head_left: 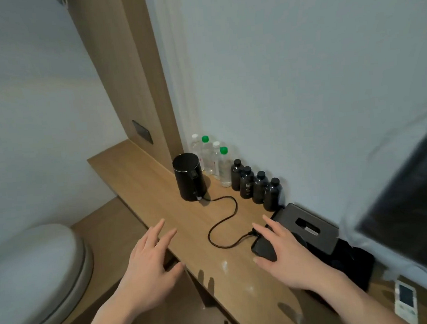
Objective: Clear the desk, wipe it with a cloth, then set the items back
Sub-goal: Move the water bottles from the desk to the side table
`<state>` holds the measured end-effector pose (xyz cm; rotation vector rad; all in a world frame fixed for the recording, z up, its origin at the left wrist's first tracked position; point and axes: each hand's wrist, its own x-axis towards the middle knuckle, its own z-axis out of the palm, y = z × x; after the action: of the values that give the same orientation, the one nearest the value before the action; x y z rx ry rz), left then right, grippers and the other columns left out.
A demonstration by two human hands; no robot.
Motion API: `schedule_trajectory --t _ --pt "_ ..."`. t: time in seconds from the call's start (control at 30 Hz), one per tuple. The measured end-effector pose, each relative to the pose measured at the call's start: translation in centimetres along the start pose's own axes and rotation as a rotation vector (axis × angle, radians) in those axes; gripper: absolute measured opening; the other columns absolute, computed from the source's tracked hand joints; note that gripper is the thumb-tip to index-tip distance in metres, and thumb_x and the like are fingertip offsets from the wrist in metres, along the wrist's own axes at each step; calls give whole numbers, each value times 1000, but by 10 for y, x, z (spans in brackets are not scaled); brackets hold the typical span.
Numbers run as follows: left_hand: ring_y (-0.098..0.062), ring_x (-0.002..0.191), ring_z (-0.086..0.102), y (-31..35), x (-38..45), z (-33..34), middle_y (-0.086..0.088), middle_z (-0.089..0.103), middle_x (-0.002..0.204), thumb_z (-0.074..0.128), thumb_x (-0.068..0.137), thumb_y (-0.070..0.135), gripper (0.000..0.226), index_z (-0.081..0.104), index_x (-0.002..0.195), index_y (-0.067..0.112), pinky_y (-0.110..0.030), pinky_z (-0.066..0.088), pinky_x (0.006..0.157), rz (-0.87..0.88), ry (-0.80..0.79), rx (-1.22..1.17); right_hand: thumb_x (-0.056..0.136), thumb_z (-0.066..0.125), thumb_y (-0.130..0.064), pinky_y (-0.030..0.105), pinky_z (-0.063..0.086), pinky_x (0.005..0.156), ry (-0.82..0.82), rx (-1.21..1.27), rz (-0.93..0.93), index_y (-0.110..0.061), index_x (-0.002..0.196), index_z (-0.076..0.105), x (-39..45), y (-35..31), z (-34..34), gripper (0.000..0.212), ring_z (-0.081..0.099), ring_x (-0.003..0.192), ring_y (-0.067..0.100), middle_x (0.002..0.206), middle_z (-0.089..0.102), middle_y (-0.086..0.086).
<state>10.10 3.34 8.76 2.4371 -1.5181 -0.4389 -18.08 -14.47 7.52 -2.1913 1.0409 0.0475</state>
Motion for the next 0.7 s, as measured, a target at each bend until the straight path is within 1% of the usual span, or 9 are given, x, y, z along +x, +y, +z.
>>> schedule_trajectory --t 0.1,0.2,0.33,0.43,0.53,0.7 --pt "-17 159 -2 -26 51 -18 16 -8 171 50 95 68 78 17 161 45 -42 7 129 63 -16 45 96 55 -64 46 12 131 43 -99 16 -49 162 4 49 -25 0 86 -11 159 13 170 -16 -20" --pt "-16 159 -8 -55 100 -36 16 -14 170 40 95 73 78 13 162 43 -42 3 129 122 -43 80 97 47 -70 47 8 131 72 -161 70 -43 164 3 92 -53 0 85 -13 159 19 171 -18 -13" --pt "-19 158 -15 -81 162 -59 10 -19 170 32 95 77 82 6 164 40 -45 -1 129 208 -80 151 98 40 -73 50 3 130 88 -214 116 -40 165 2 133 -86 -4 83 -15 159 21 171 -19 -11" --pt "-20 158 -17 -86 199 -75 8 -21 170 32 96 76 84 1 164 38 -45 -2 129 248 -112 189 96 36 -77 53 3 130 86 -230 144 -40 165 2 153 -101 -12 84 -17 159 22 171 -20 -11" --pt "-19 157 -17 -83 232 -85 9 -22 168 35 97 73 84 -2 164 37 -45 -2 129 282 -110 193 96 33 -78 52 3 130 119 -239 164 -42 164 2 174 -107 -25 84 -18 158 21 170 -20 -11" --pt "-21 159 -12 -78 278 -93 7 -16 171 38 98 70 83 2 165 34 -46 2 130 307 -104 194 98 33 -75 51 1 130 145 -244 162 -42 164 0 206 -110 -50 81 -18 158 21 170 -20 -11"
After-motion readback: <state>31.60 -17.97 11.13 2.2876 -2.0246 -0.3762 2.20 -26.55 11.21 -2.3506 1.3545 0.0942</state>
